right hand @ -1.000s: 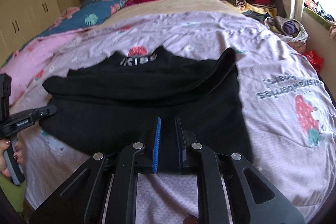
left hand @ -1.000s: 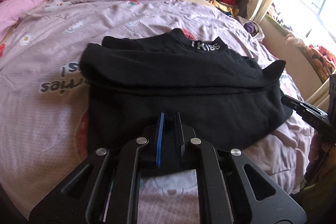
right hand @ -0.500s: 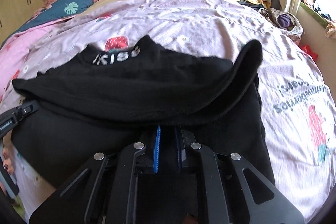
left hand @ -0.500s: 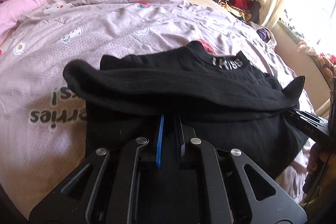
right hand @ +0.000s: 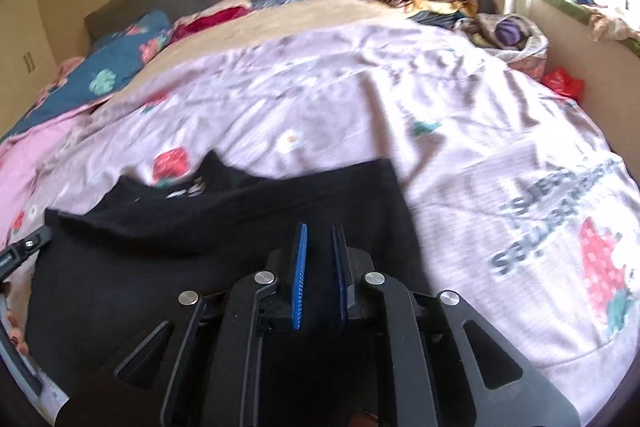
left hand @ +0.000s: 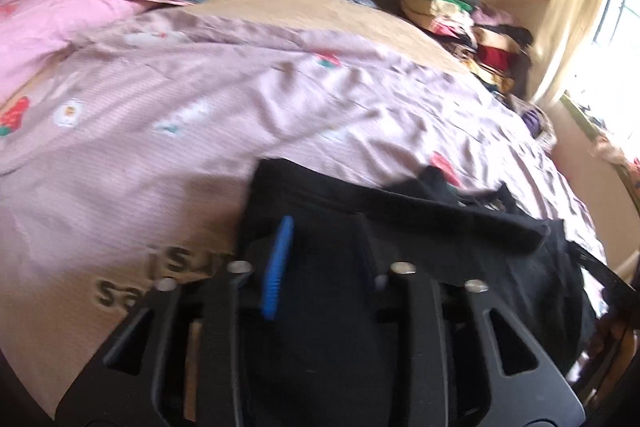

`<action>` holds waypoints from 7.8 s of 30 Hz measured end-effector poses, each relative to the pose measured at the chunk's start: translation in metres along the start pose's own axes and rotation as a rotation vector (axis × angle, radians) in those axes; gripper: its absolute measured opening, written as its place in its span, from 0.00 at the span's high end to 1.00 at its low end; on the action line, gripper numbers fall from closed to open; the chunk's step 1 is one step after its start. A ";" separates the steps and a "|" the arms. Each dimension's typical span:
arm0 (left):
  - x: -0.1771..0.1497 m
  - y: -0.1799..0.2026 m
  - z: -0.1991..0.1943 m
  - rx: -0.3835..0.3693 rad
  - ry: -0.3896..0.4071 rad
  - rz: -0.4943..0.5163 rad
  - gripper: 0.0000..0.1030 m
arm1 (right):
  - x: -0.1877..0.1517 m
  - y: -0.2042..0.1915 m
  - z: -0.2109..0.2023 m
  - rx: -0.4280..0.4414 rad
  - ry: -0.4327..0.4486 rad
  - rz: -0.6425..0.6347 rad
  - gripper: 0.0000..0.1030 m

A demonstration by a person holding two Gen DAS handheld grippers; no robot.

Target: Fold small clothes

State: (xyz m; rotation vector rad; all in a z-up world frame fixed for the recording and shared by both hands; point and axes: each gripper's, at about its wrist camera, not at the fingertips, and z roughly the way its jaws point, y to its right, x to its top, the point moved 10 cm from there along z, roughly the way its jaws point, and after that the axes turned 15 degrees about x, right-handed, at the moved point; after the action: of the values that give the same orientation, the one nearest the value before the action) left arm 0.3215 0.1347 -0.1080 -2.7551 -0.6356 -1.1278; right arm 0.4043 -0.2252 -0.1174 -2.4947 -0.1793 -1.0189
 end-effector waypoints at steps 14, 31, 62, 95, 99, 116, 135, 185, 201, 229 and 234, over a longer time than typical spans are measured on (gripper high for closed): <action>-0.005 -0.019 0.013 0.012 0.003 -0.032 0.94 | -0.001 0.015 0.016 0.001 -0.080 -0.088 0.93; 0.018 -0.022 -0.004 0.018 0.102 -0.053 0.97 | 0.026 0.028 -0.006 0.012 0.040 -0.030 0.94; 0.002 -0.027 -0.027 0.058 0.045 -0.016 0.51 | -0.026 0.045 -0.065 -0.009 0.012 0.091 0.48; -0.089 -0.032 -0.047 -0.108 -0.191 -0.058 0.13 | -0.079 0.021 -0.079 0.125 -0.058 0.118 0.44; -0.100 -0.030 -0.043 -0.131 -0.215 -0.091 0.42 | -0.087 0.028 -0.074 0.168 -0.072 0.172 0.74; -0.112 -0.027 -0.055 -0.133 -0.238 -0.027 0.80 | -0.098 0.040 -0.088 0.147 -0.075 0.179 0.83; -0.117 -0.022 -0.071 -0.072 -0.223 0.011 0.60 | -0.092 0.043 -0.119 0.107 -0.039 0.162 0.34; -0.109 -0.034 -0.137 -0.097 -0.121 0.042 0.09 | -0.076 -0.117 -0.189 0.234 0.077 -0.042 0.04; -0.098 -0.081 -0.146 -0.099 -0.078 -0.017 0.09 | -0.089 -0.215 -0.165 0.262 0.003 -0.209 0.04; -0.067 -0.118 -0.135 -0.116 -0.039 -0.091 0.09 | -0.131 -0.304 -0.119 0.272 -0.104 -0.382 0.04; -0.053 -0.105 -0.122 -0.122 -0.037 -0.067 0.09 | -0.138 -0.308 -0.106 0.249 -0.125 -0.420 0.04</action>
State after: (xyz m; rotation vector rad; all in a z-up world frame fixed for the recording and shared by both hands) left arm 0.1646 0.1826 -0.0633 -2.8832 -0.6904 -1.1685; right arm 0.1518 0.0097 -0.0392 -2.3380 -0.8438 -0.9245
